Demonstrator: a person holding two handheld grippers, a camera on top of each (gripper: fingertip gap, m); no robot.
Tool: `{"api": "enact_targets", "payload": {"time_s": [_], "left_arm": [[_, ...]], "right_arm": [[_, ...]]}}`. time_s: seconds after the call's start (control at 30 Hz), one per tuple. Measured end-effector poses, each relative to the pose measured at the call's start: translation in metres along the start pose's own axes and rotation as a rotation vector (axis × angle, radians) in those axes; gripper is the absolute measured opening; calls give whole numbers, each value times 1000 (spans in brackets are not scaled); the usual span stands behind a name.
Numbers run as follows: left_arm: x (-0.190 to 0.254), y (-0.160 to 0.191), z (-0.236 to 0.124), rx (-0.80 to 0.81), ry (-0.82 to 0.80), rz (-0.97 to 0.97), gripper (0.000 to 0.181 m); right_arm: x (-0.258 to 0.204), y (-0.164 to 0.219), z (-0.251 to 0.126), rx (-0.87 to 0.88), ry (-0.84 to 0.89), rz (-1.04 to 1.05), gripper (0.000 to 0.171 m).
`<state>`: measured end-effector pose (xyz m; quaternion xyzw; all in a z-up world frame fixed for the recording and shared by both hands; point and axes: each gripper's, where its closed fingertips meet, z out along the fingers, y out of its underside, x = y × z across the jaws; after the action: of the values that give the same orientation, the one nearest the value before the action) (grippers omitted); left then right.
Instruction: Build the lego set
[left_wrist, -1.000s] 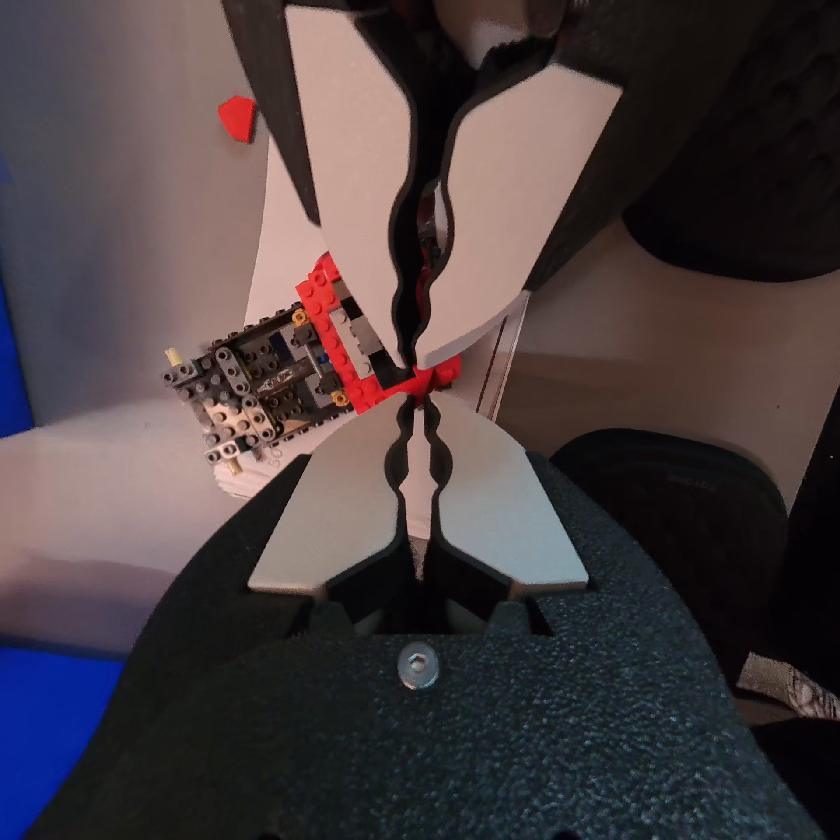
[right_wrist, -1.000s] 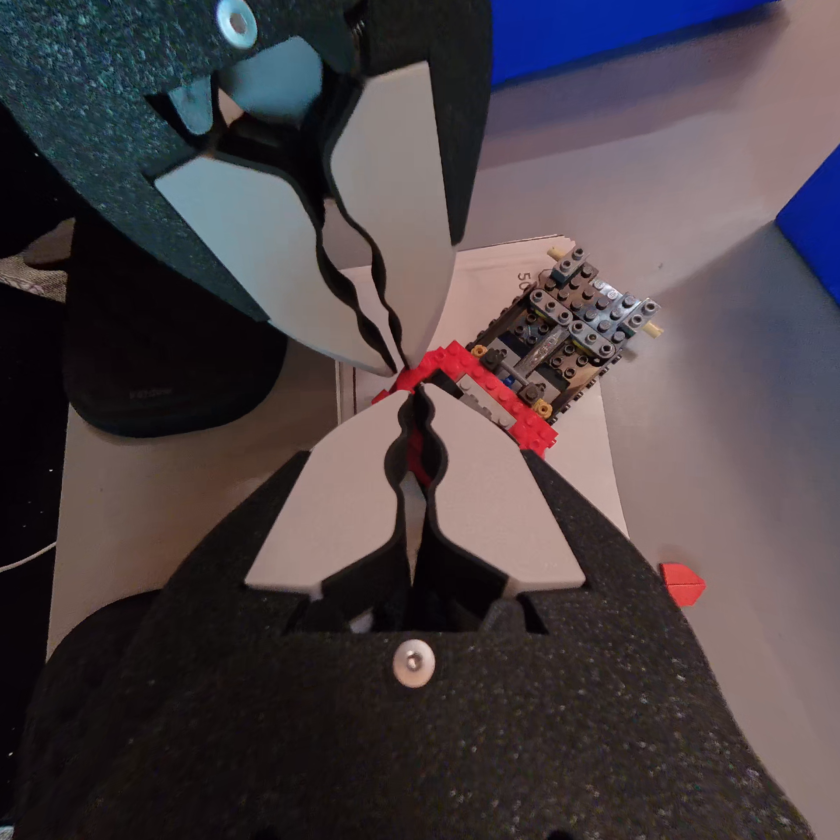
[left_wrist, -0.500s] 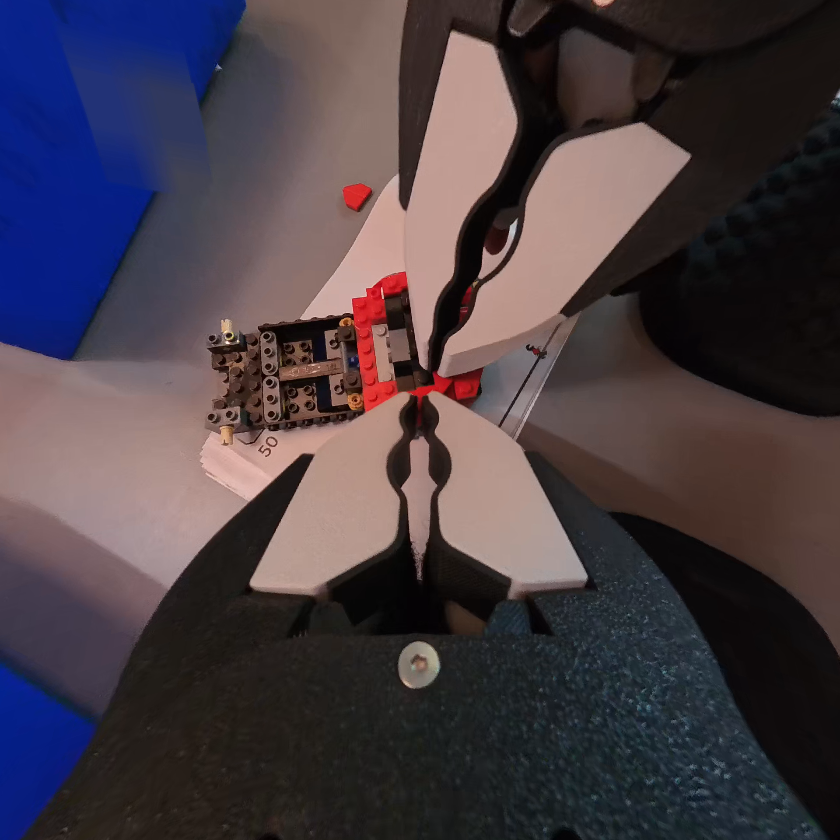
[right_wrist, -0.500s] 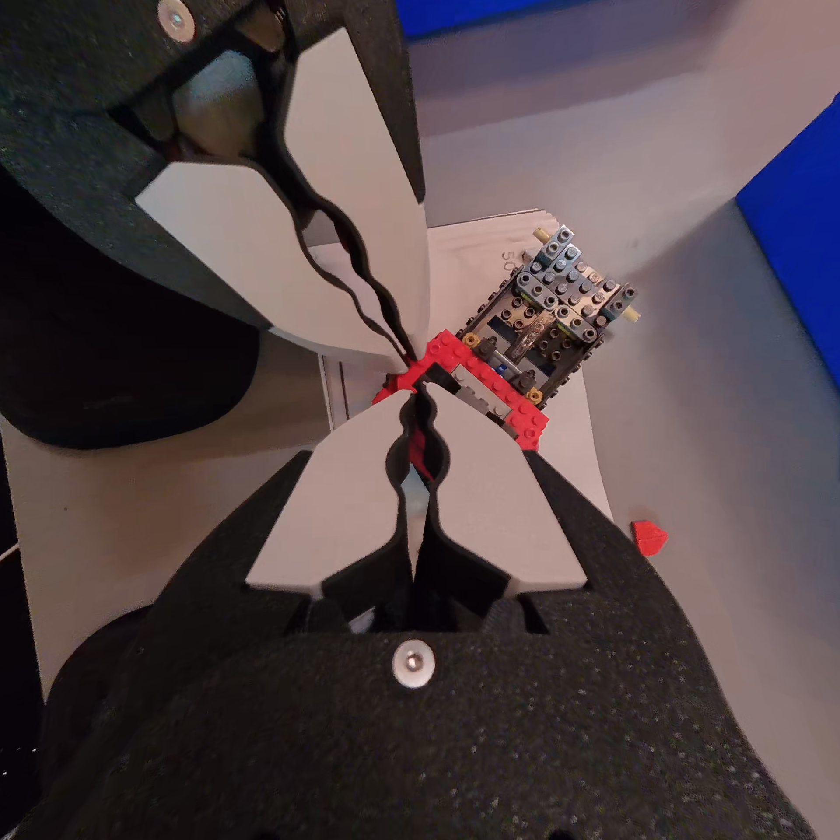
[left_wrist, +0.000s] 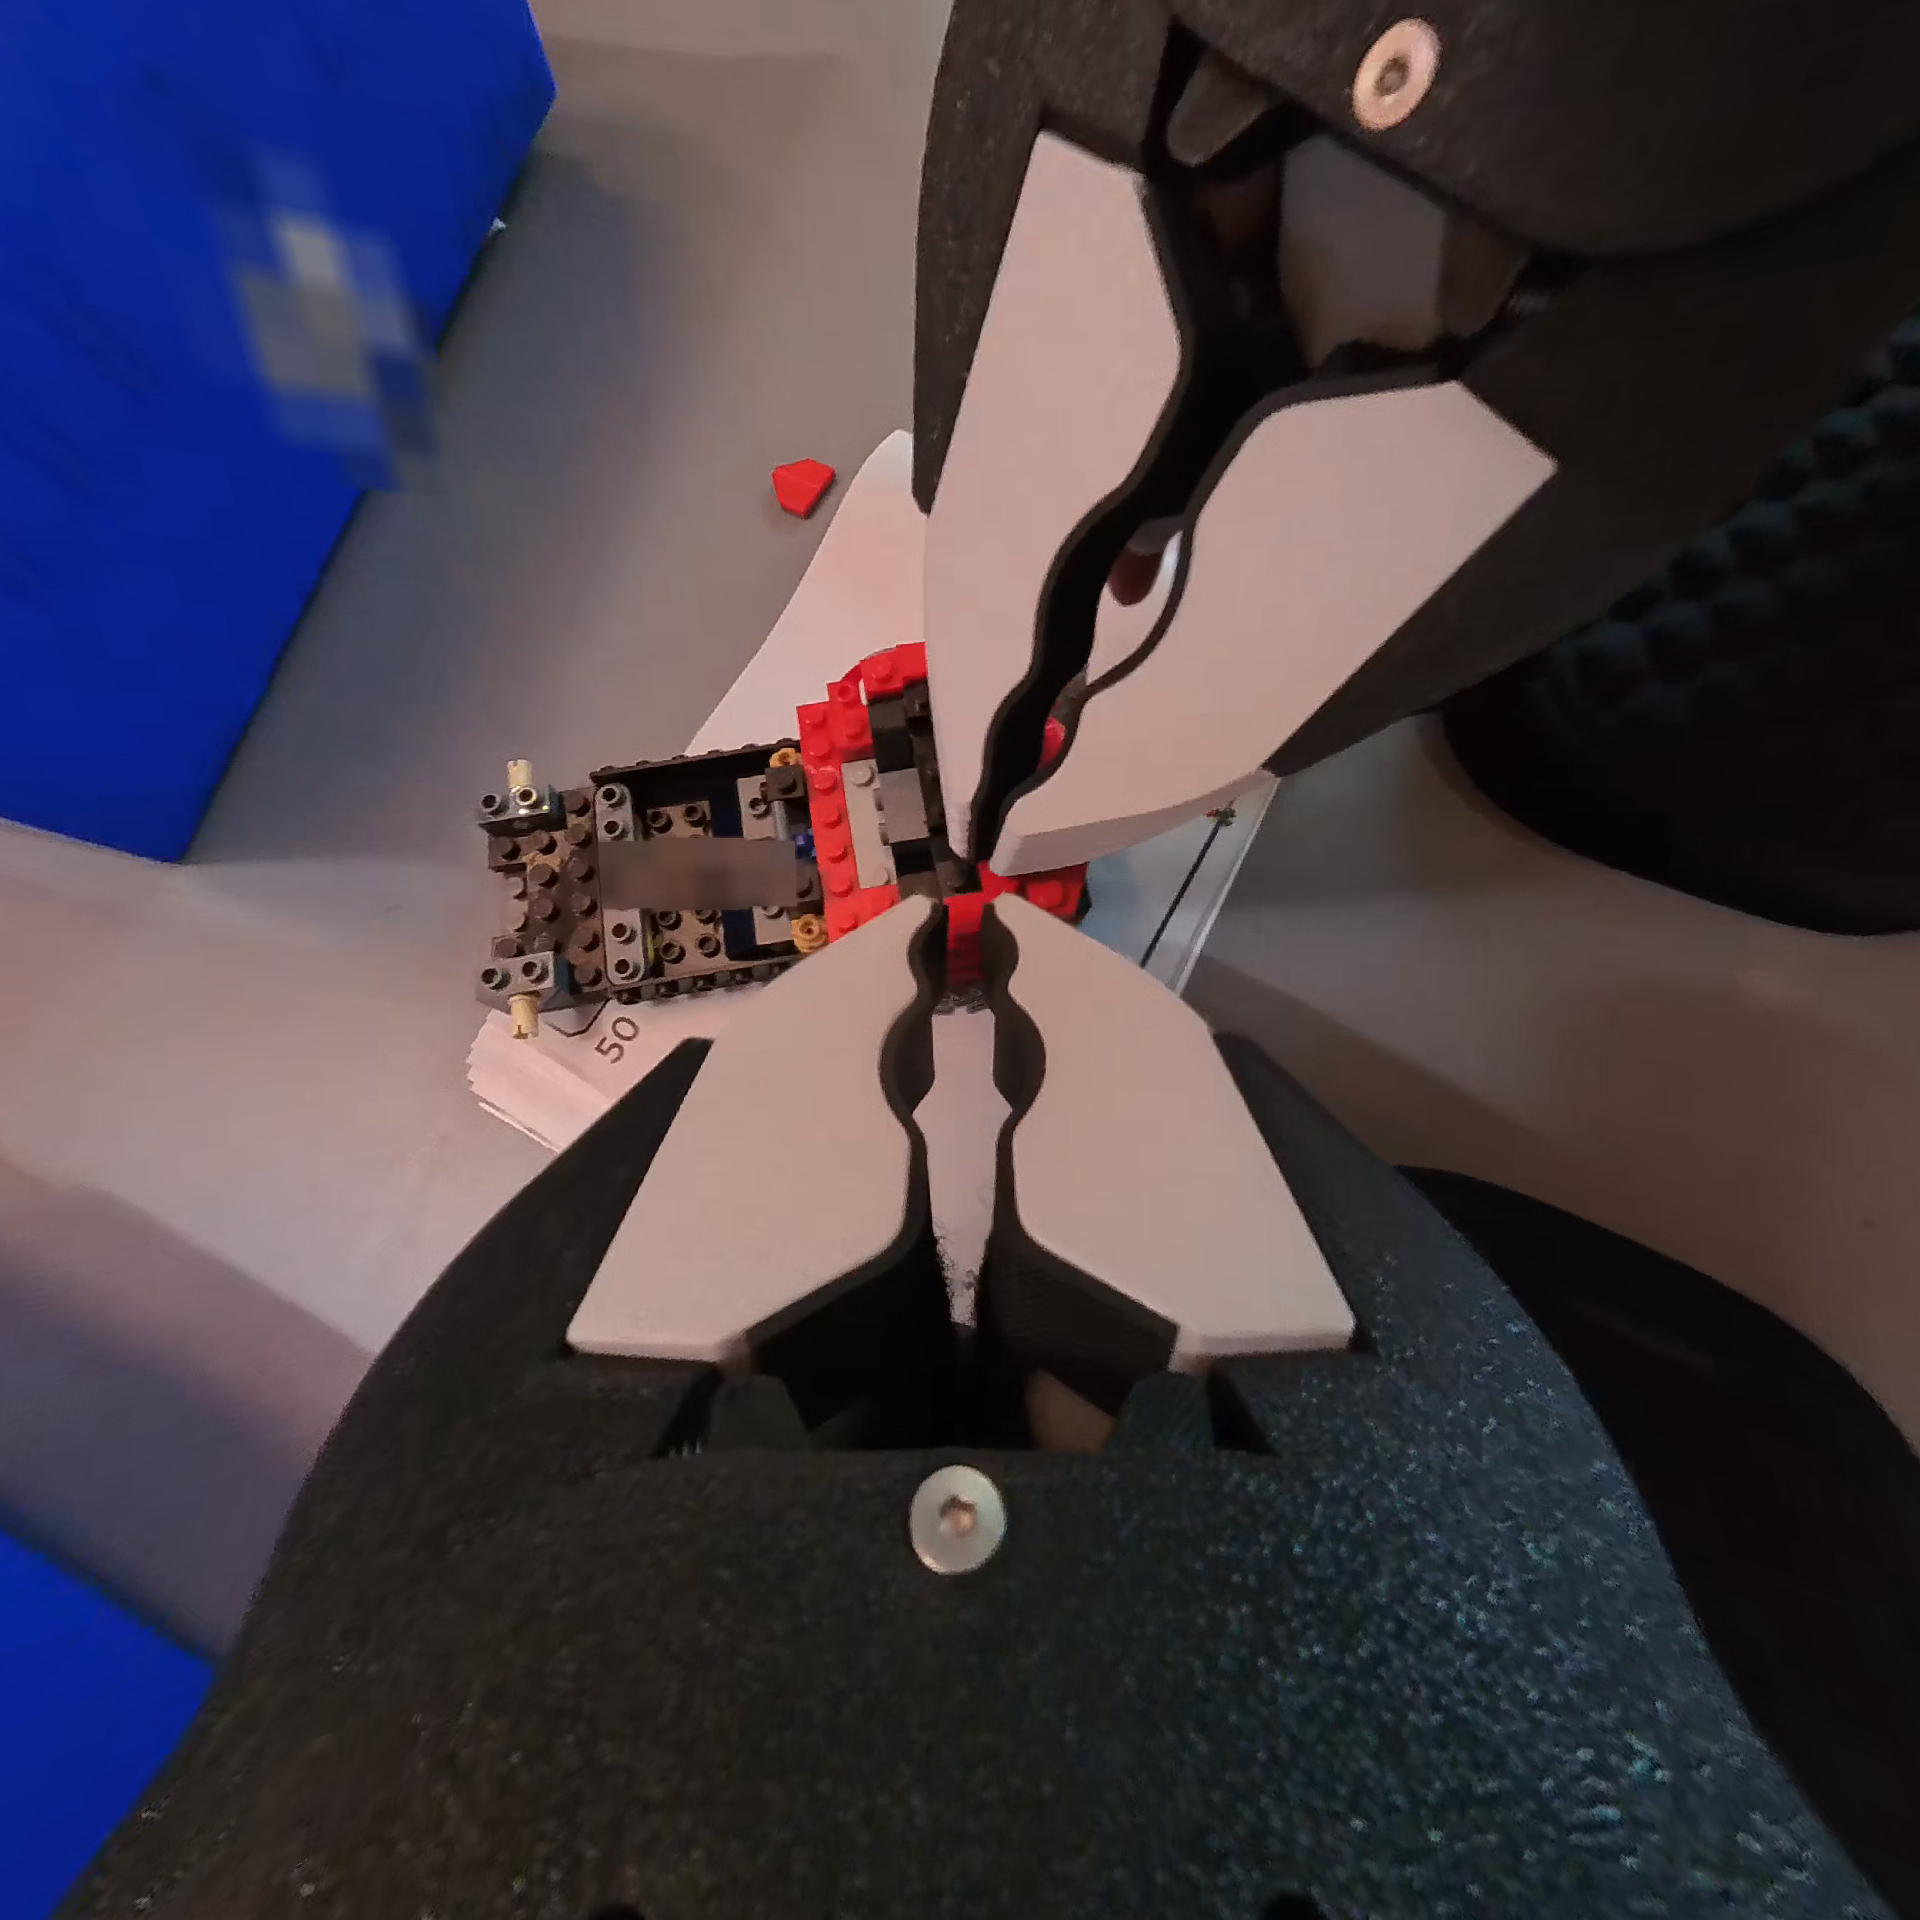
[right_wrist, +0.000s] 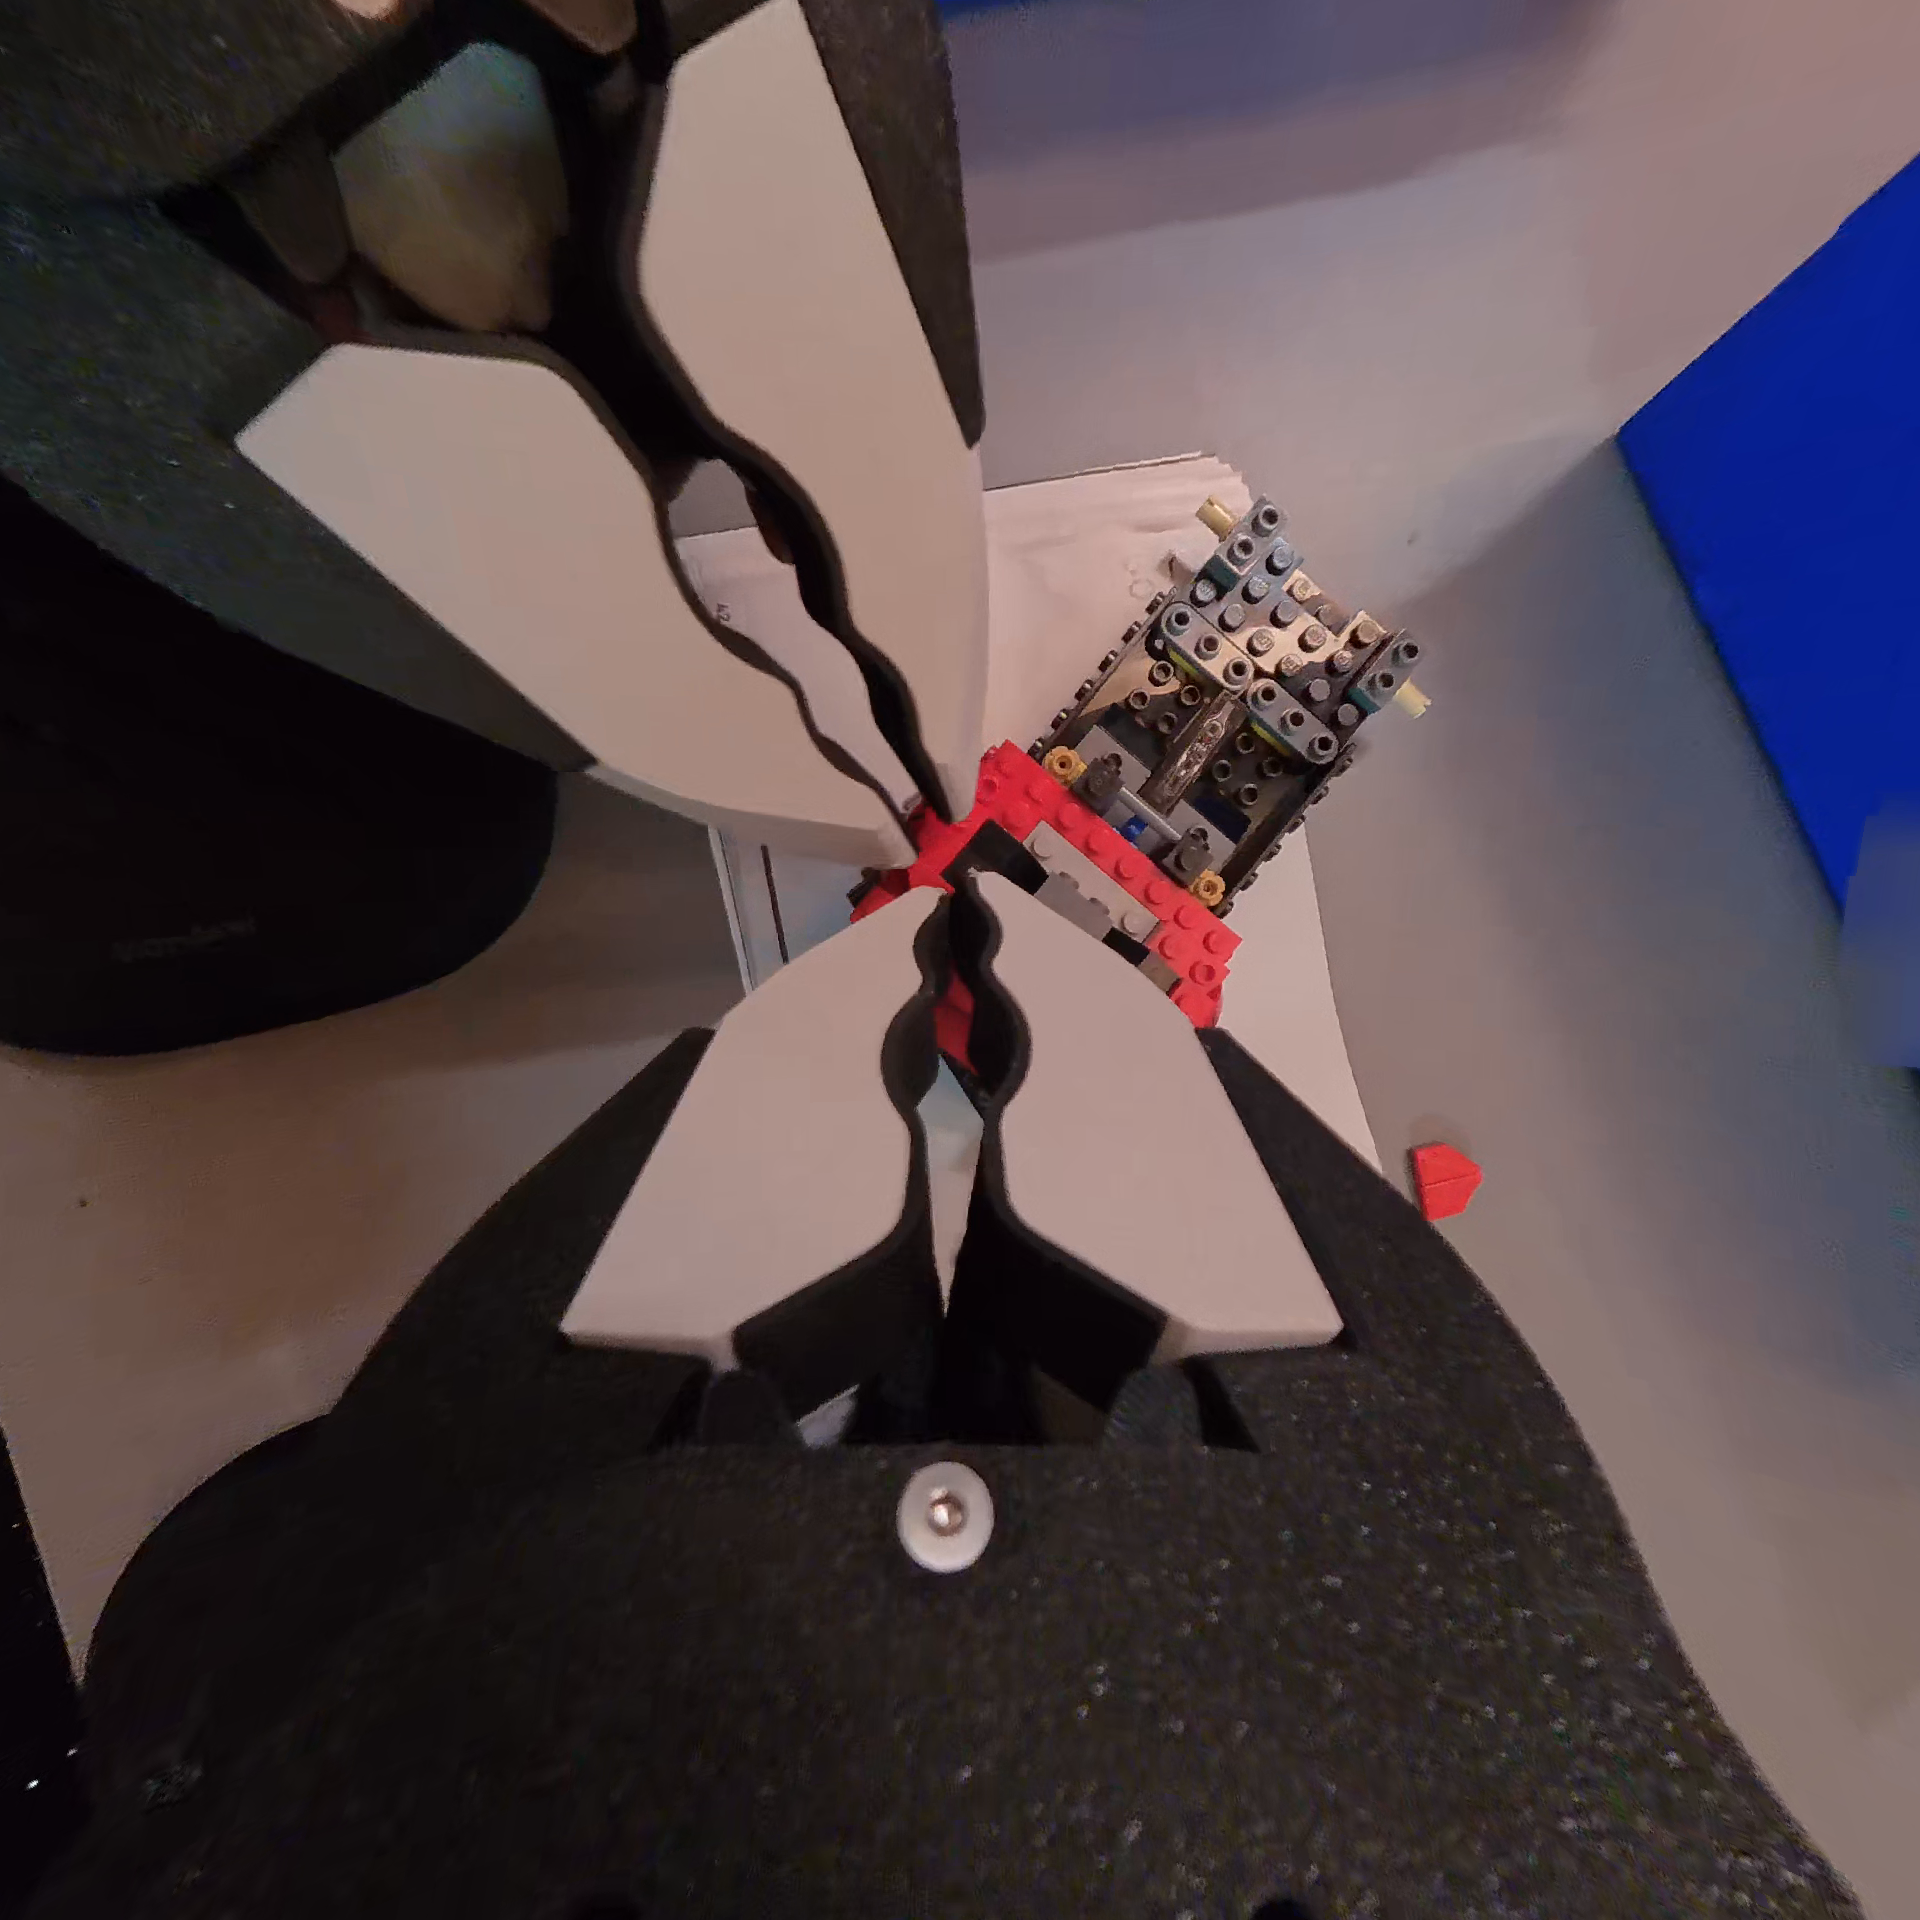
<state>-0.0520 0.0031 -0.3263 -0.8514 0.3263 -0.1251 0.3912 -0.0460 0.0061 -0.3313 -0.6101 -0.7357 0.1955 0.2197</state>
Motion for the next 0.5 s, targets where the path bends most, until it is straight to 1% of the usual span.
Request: {"api": "enact_targets", "payload": {"time_s": [0.17, 0.43, 0.5], "left_arm": [[1, 1, 2, -6, 7, 14, 4], [3, 1, 3, -16, -1, 33, 3], [3, 1, 2, -21, -4, 37, 2]], "right_arm": [[0, 0, 0, 3, 44, -45, 1], [0, 0, -1, 17, 189, -149, 0], [1, -1, -1, 10, 199, -162, 0]]}}
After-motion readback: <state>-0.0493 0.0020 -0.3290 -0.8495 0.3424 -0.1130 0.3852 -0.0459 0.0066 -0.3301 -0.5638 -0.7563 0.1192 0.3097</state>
